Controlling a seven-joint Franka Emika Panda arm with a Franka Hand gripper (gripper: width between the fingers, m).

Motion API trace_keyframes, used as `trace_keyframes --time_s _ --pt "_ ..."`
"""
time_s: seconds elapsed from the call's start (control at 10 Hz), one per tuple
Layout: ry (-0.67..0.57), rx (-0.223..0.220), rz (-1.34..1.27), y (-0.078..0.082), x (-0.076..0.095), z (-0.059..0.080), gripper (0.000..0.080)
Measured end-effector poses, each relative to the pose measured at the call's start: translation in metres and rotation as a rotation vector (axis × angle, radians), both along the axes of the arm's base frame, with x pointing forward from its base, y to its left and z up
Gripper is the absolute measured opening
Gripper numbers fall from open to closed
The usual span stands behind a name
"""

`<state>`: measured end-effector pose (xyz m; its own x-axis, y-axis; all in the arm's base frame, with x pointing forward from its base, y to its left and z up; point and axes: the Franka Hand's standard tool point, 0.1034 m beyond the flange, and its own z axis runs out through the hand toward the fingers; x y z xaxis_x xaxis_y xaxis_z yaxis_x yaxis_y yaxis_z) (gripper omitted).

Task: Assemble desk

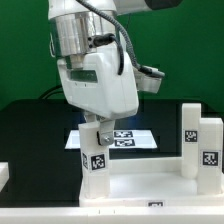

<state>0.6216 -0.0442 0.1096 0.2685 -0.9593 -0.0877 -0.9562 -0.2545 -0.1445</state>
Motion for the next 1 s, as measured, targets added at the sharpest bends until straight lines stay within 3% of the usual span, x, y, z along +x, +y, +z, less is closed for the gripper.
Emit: trace_keyframes --time_s 0.2,0.5,0.9,1.0 --pt "0.023 0.025 -0.169 0.0022 -0.0001 -0.0002 0.0287" --pt "0.065 0.114 -0.629 -0.0001 0.0023 -0.0057 0.0287" --pt "0.071 0.12 -0.739 0.0006 0.0023 -0.0054 0.0294" --pt "0.07 0.121 -0.737 0.0018 0.0028 -0.0044 0.0375"
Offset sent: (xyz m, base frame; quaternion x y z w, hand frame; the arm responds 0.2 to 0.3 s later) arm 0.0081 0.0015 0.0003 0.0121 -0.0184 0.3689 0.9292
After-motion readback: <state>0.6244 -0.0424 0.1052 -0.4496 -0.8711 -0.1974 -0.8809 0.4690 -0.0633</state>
